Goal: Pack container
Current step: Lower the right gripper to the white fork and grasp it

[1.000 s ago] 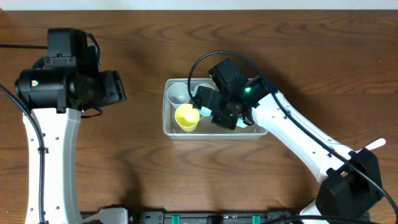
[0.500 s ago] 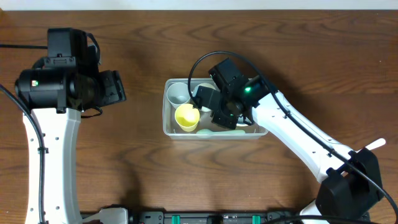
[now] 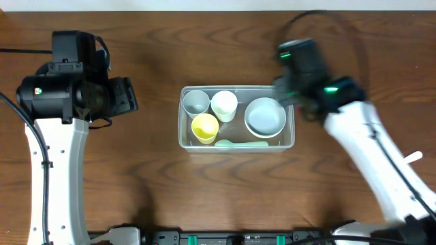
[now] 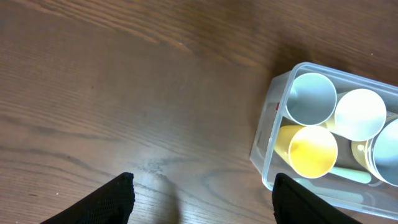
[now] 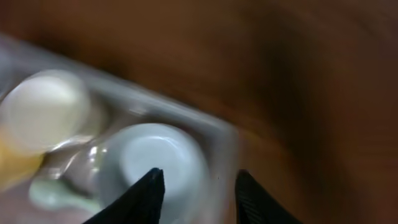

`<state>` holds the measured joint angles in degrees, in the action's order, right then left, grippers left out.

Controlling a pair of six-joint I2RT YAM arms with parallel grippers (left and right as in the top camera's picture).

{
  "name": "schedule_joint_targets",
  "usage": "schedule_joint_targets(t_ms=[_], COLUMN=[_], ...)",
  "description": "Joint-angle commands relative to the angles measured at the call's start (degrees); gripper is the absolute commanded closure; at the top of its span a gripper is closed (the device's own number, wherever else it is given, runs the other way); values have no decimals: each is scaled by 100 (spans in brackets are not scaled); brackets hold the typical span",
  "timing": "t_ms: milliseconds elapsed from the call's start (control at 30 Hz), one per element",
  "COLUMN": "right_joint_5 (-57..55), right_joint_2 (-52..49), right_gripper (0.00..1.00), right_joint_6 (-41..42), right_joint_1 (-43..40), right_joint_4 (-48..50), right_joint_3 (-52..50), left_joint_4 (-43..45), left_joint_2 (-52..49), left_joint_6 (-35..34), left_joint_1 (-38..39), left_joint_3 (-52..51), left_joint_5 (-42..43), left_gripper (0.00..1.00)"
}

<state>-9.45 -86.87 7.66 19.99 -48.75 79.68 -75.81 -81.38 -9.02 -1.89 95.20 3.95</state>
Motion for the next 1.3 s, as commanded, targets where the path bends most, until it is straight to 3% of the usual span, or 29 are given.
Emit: schedule_joint_targets(t_ms=[0,133,333,533,767,1267], right_joint_5=[-317,-142,247,302,393,584], right_joint_2=[323,282,68,-188,-428,-518], right_gripper=[59,48,35,31,22,23], right_joint_6=[1784,2601,2618,2374,2055,2358], right_joint_1=[-1012,-2400,-4059,-5176,-5663,-5685], right_joint_4=[-391,-1104,-1493,-1204,-184,796], right_joint_3=[15,-4,-190,-852,-2004,-2975], left_joint_4=[-42,-44,-44,-44,-46,-44], left_joint_2=[-39,-39,-39,-39,-39,-39], left_joint_6=[-11,-11,-11,-11,-11,-11], left_joint_1=[-31,-28,-28,-31,-28,-31], left_joint_3=[-48,-48,-48,-48,-48,-48], left_joint_5=[-4,-4,-4,-4,-4,-4], left_gripper=[29,29,28,29,28,29])
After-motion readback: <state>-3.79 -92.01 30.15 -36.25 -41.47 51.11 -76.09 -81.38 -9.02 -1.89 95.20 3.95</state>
